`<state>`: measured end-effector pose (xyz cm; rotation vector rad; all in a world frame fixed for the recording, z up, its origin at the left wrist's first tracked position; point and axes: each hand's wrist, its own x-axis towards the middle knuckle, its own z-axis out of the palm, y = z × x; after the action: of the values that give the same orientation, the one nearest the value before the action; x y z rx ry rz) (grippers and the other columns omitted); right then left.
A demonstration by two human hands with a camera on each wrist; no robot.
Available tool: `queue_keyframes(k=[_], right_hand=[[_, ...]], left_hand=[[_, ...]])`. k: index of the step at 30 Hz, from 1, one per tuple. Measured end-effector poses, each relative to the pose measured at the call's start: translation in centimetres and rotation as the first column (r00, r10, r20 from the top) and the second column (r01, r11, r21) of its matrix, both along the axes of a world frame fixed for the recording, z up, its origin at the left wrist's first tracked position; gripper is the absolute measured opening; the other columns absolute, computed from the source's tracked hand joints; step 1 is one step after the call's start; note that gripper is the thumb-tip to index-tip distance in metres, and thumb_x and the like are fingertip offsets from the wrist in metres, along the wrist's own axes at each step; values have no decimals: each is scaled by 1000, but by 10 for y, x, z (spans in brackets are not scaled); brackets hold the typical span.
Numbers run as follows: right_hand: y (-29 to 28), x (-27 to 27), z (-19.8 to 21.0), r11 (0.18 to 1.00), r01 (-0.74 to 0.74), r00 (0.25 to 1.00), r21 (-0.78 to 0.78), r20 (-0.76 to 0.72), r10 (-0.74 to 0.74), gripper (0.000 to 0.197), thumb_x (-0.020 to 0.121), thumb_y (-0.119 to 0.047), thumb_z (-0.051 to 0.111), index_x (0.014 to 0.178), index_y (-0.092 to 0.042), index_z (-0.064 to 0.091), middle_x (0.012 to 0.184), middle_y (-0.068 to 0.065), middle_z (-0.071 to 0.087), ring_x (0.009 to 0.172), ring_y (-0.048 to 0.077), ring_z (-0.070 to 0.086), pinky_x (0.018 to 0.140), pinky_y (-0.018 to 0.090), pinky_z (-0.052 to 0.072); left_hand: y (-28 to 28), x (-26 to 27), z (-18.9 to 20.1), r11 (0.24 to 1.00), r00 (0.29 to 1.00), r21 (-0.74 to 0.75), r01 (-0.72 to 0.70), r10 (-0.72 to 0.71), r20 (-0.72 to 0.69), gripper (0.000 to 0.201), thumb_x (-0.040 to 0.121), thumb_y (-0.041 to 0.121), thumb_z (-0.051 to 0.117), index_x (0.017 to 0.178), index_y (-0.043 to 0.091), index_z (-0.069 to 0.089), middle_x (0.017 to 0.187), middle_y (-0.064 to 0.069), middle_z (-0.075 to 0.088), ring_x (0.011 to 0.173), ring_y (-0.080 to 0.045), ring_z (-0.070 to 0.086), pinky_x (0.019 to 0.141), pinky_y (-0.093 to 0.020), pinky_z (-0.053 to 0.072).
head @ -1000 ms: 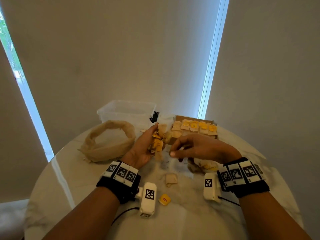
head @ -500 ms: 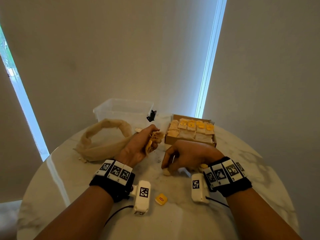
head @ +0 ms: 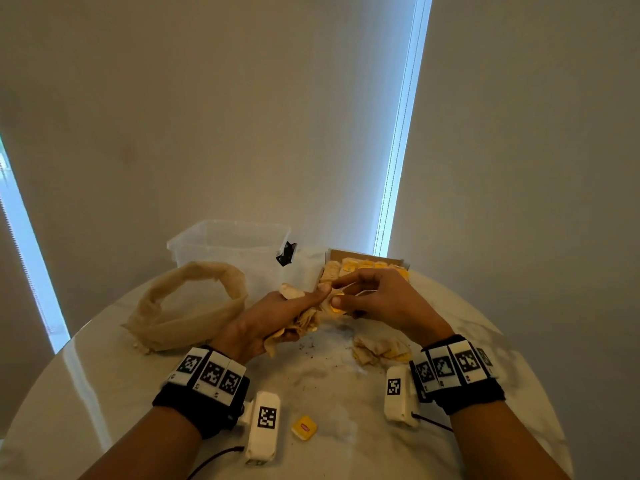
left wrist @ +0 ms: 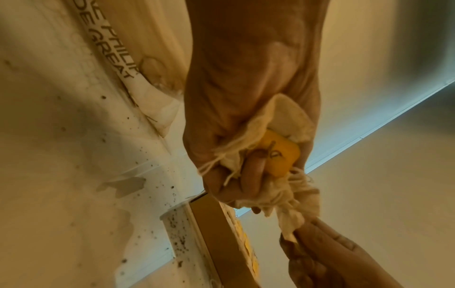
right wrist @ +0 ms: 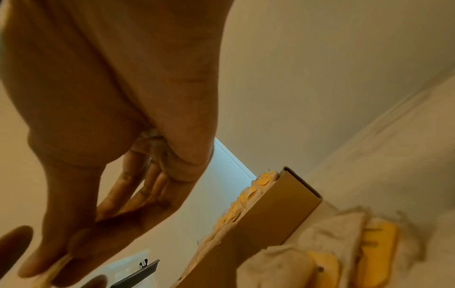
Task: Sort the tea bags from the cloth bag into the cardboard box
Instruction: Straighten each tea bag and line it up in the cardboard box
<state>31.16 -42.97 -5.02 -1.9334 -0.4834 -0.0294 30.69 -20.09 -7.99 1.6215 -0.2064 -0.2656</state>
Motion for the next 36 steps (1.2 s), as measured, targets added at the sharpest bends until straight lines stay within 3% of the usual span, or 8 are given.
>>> queue_keyframes(k=[3,5,8,13,19,23,27,36], right_hand=[[-2,1,0,996,25,999,89,-26,-23,29,85,-19,89,112,-14,81,94,6,83,89,24,80,75,26,63],[-2,2,0,988,65,997,139,-36,-61,26,87,-19,87,112,-14,81,95,5,83,88,24,80,75,28,64],[-3,7,-2,975,134,991,176,-1,-136,25,92,-25,82,117,-20,80,101,1,83,96,22,79,90,43,65],[3,2,-1,969,51,992,240,-129,-20,33,87,-15,87,117,-12,74,103,7,82,97,24,80,87,37,66],[0,8,-6,991,89,996,98,-31,-87,19,84,-12,89,102,-12,82,96,3,82,90,21,79,80,31,65],[4,6,-5,994,29,999,102,-44,-24,17,89,-7,84,106,-10,83,99,1,82,96,16,79,80,25,63],[5,7,-6,999,-2,999,39,-36,4,16,90,-6,82,105,-11,84,101,1,82,96,19,78,82,29,64],[-67,67,40,919,350,930,-184,184,-318,17,89,-12,83,100,-26,84,103,-8,81,89,15,78,77,31,66]], left_hand=[[1,0,-3,998,1000,64,-8,8,2,47,84,58,80,108,18,81,85,0,76,70,-6,69,63,-22,52],[2,1,-3,997,999,68,-41,40,10,44,82,54,83,112,22,81,87,1,78,73,-6,72,64,-24,53],[2,1,-1,995,996,47,-90,89,24,35,86,50,82,110,25,80,86,1,79,73,-7,72,63,-24,53],[0,0,-1,994,993,40,-106,104,48,31,88,49,80,109,27,79,84,2,79,74,-9,72,63,-25,54],[2,0,-2,994,996,80,-71,67,60,39,83,58,81,116,37,77,91,6,81,82,-9,76,66,-24,57],[0,3,-4,993,995,98,-69,61,84,36,84,51,84,113,29,80,93,-1,81,79,-11,74,70,-27,57],[0,2,-5,995,994,81,-61,54,91,33,84,49,83,110,28,81,91,-3,81,76,-10,74,68,-26,57],[4,8,-9,996,995,38,-84,81,63,25,85,50,83,100,30,84,84,0,79,82,-17,75,65,-25,57]])
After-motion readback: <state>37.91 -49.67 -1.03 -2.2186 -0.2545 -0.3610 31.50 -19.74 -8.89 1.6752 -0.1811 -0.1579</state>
